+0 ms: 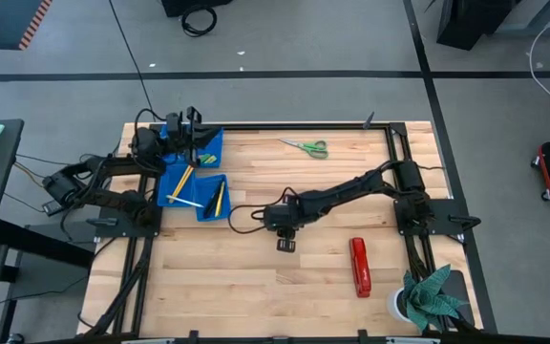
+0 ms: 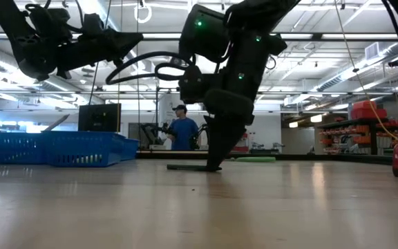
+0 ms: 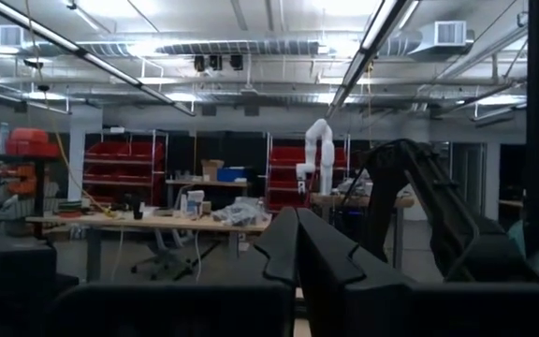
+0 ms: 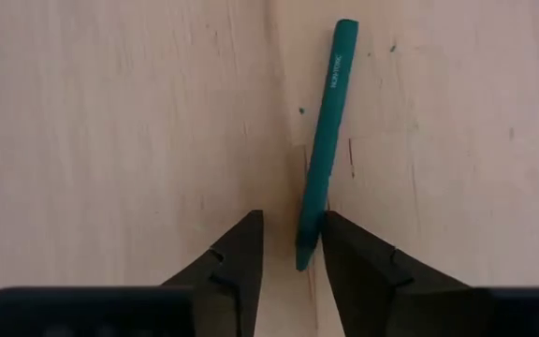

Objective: Sort crayons/erasers/pens/pencils in bins
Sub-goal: Put the green crayon into the top left blue bin

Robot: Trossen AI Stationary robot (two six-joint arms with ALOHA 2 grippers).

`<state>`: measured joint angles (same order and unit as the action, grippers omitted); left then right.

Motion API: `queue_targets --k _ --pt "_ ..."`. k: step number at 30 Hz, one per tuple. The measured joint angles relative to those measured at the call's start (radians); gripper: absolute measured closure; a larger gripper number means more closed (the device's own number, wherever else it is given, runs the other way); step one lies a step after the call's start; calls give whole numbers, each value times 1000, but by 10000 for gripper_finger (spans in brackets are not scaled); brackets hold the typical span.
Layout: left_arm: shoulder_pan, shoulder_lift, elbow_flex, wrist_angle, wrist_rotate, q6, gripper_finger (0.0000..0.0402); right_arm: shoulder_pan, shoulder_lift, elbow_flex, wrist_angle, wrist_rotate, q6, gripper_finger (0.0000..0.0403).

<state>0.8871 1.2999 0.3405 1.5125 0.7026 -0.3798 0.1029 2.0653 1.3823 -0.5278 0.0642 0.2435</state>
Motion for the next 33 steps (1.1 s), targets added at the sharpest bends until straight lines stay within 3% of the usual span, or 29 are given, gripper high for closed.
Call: queue_targets --k 7,13,23,28,33 --pt "0 0 0 -1 2 1 384 -6 -2 -24 -12 54 0 319" --pt "0 0 0 -1 2 1 371 -45 -9 -86 47 -29 31 341" --pt "0 0 0 -2 2 10 389 -45 -7 -93 61 32 -21 362" --pt "0 0 0 -2 2 9 380 -31 -14 -93 68 45 -23 375" --pt "0 0 0 -1 2 9 369 3 -69 -98 68 123 -33 380"
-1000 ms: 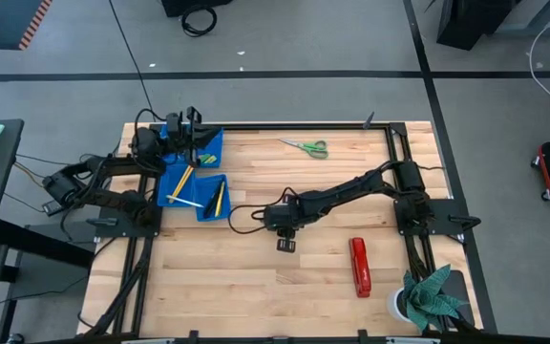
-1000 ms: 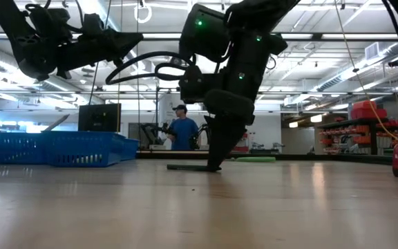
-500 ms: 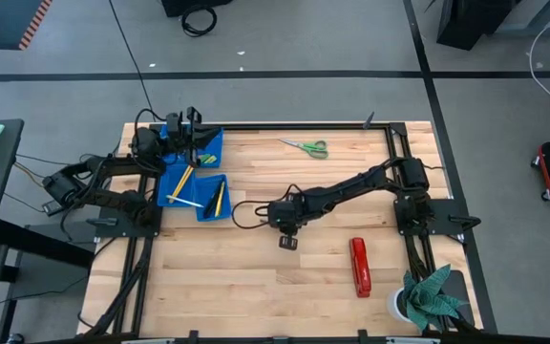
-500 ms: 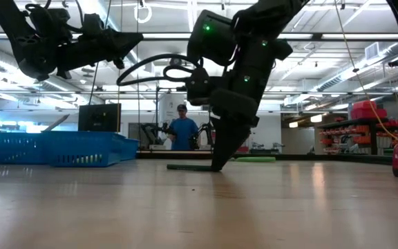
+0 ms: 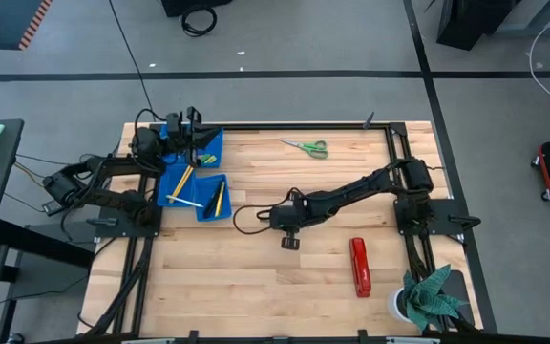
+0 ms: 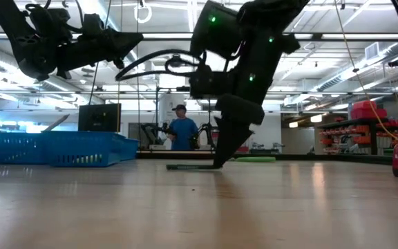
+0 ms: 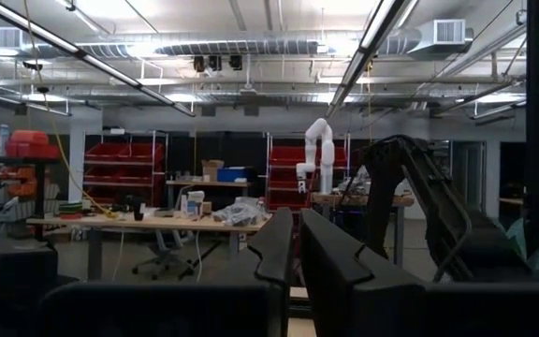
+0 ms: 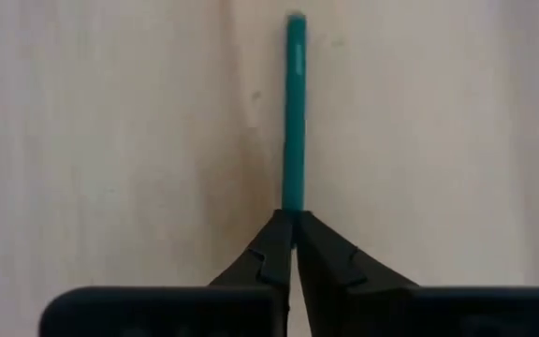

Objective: Sort crayons/erasers/pens/pencils in bins
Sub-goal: Put the green crayon into the top left blue bin

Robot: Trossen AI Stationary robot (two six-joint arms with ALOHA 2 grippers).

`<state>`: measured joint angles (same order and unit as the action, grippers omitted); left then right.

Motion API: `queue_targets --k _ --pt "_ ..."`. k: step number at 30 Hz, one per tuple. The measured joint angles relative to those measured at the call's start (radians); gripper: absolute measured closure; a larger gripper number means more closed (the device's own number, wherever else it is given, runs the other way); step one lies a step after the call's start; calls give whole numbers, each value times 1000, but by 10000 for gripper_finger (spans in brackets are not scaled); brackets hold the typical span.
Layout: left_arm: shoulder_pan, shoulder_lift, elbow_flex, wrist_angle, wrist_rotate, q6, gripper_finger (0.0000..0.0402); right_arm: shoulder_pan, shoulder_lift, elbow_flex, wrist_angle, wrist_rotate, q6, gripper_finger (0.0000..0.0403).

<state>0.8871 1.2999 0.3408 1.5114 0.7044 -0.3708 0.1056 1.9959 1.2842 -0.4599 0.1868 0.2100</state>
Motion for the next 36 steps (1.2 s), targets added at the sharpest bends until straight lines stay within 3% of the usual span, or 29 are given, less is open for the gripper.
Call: queue_targets --k 9,18,21,26,28,36 --pt "0 0 0 3 0 -1 365 57 -184 4 -72 145 30 397" --pt "0 0 0 4 0 -1 359 55 -246 6 -94 167 57 383" --pt "0 0 0 4 0 -1 357 5 -192 7 -81 144 52 354" --pt "0 0 0 4 0 0 356 -91 -64 7 2 -23 -28 304" --pt "0 0 0 4 0 9 355 -124 -23 7 12 -33 -53 292" --pt "0 0 0 3 0 15 356 -200 30 15 -24 -123 -56 296"
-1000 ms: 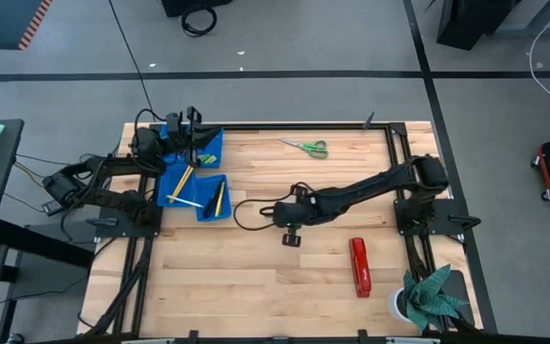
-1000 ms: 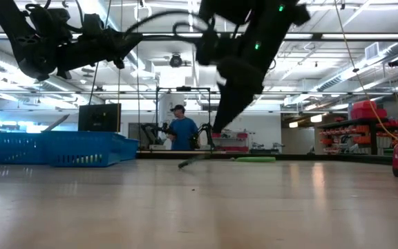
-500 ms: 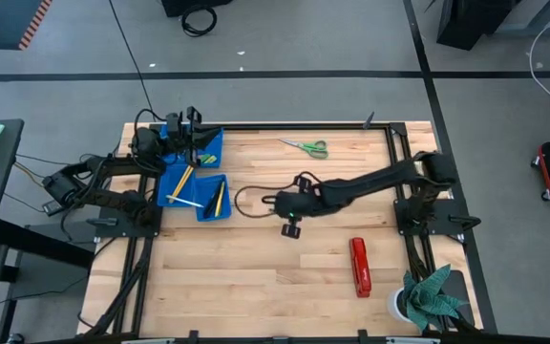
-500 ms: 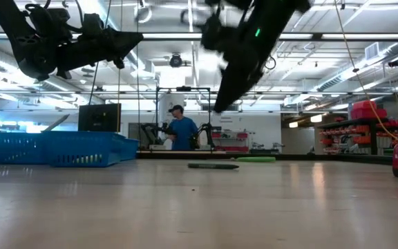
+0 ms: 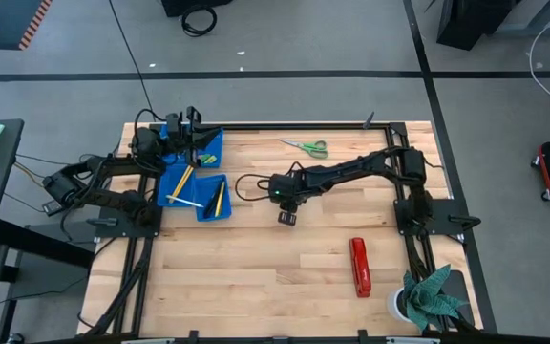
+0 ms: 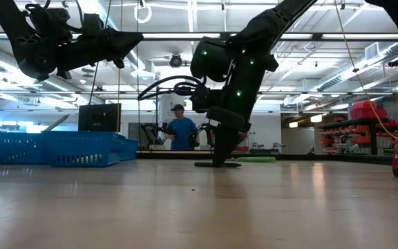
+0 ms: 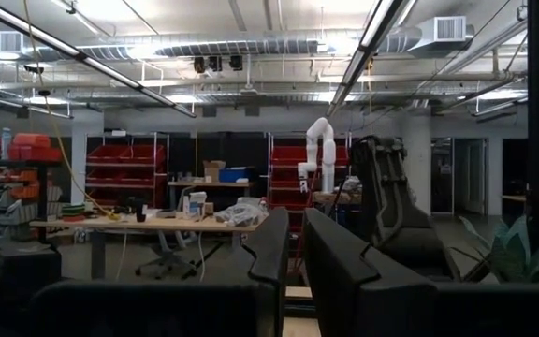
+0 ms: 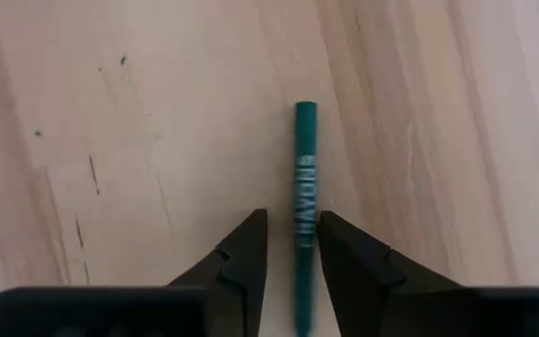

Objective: Sort crayons/erasers/pens/pencils in bins
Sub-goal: Put the green crayon into the top left blue bin

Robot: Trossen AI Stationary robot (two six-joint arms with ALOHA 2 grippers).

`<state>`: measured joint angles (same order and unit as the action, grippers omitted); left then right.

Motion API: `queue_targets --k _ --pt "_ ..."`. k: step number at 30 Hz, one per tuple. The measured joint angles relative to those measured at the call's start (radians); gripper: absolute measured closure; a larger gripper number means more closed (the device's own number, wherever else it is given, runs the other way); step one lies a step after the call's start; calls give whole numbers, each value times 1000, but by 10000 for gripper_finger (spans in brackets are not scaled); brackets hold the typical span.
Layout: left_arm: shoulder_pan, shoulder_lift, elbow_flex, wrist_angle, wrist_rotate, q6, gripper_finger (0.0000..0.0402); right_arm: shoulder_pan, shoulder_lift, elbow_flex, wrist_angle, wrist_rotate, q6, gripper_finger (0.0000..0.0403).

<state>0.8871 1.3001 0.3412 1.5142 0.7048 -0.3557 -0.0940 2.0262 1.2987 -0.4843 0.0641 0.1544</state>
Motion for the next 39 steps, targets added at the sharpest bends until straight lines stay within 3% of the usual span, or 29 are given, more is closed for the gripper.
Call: queue_targets --k 10,17,24,31,39 --pt "0 0 0 0 0 0 350 3 -3 0 -37 32 -38 383" --pt "0 0 0 0 0 1 346 1 -48 -12 -80 36 -46 390" --pt "0 0 0 0 11 1 346 21 -211 -10 -73 39 -40 401" --pt "0 0 0 0 31 2 335 43 -304 -8 -75 58 -18 391" --pt "0 0 0 4 31 4 327 58 -171 17 -201 -32 11 297"
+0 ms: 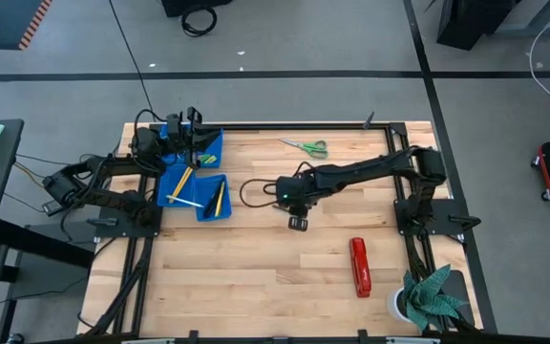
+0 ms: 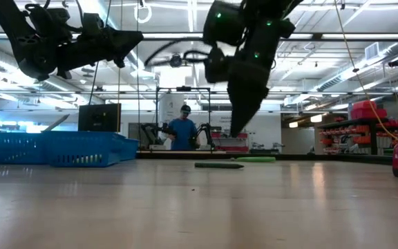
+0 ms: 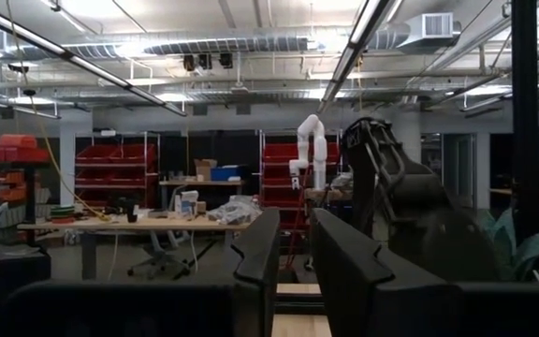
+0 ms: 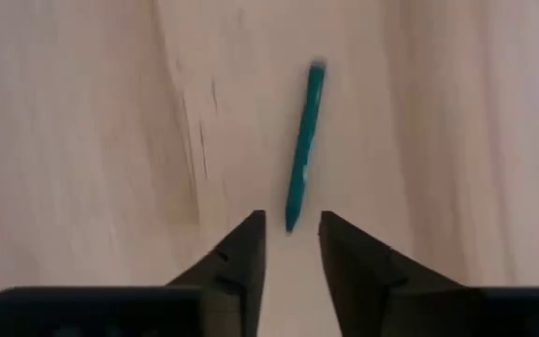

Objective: Sort crayons/erasers/pens/pencils in bins
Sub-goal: Put the green crayon into the top left blue bin

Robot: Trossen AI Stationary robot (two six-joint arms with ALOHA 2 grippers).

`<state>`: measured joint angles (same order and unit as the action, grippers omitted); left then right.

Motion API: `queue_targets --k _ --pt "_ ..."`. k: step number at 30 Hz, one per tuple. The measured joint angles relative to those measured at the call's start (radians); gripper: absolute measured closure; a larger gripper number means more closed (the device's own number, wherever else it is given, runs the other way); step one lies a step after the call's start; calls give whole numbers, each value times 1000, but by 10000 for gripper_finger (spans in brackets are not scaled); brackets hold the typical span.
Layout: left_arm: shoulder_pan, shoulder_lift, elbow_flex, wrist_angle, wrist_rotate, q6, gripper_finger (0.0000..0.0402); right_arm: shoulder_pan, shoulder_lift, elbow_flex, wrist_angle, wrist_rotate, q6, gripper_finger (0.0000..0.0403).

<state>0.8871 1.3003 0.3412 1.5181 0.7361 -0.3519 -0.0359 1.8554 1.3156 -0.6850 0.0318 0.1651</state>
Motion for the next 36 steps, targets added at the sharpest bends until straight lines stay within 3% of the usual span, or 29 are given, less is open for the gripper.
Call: queue_targets --k 5,13,28,36 --pt "4 0 0 2 0 0 327 -23 129 184 -198 -15 19 268" --pt "9 0 0 2 10 -3 321 -35 340 444 -387 -18 -27 275" --pt "9 0 0 2 17 -2 313 -54 414 461 -416 -33 -24 303" --pt "9 0 0 2 17 -1 313 -51 303 460 -371 -32 51 303"
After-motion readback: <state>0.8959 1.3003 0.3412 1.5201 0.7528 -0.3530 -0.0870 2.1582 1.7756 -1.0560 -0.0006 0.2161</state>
